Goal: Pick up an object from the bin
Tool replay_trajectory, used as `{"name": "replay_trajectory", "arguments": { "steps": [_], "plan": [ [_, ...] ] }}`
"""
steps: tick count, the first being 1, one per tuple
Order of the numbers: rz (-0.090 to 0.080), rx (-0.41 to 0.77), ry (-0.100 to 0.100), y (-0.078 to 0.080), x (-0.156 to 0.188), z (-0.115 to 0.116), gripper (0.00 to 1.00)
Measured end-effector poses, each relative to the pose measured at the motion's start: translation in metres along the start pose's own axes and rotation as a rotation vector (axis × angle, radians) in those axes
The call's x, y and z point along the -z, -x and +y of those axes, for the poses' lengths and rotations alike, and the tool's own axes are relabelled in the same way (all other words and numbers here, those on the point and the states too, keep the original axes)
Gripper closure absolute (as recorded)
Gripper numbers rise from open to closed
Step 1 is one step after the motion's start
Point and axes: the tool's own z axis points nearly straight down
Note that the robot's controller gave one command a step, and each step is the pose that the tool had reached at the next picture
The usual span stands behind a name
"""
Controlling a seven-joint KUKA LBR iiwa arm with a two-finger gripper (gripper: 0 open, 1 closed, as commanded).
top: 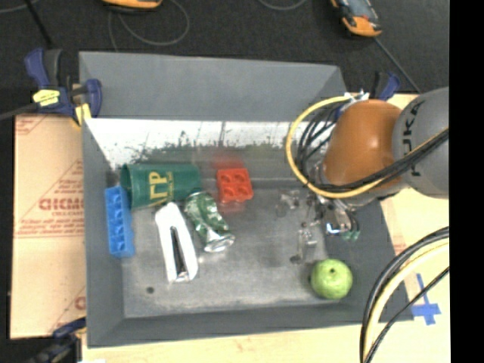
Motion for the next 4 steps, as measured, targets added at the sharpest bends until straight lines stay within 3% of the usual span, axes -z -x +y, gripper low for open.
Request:
{"name": "replay_trajectory", "arguments": {
  "steps": [1,2,3,4],
  "plan": [
    [0.014,0.086,0.003,0.028,-0.015,0.033,0.00],
    [0.001,0.001,0.003,0.042,0.005,0.052,0.00],
    [0.008,-0.190,0.002,0.033,0.025,0.066,0.00],
    [0.000,0.034,0.001,0.034,0.002,0.085,0.00]
  ]
}}
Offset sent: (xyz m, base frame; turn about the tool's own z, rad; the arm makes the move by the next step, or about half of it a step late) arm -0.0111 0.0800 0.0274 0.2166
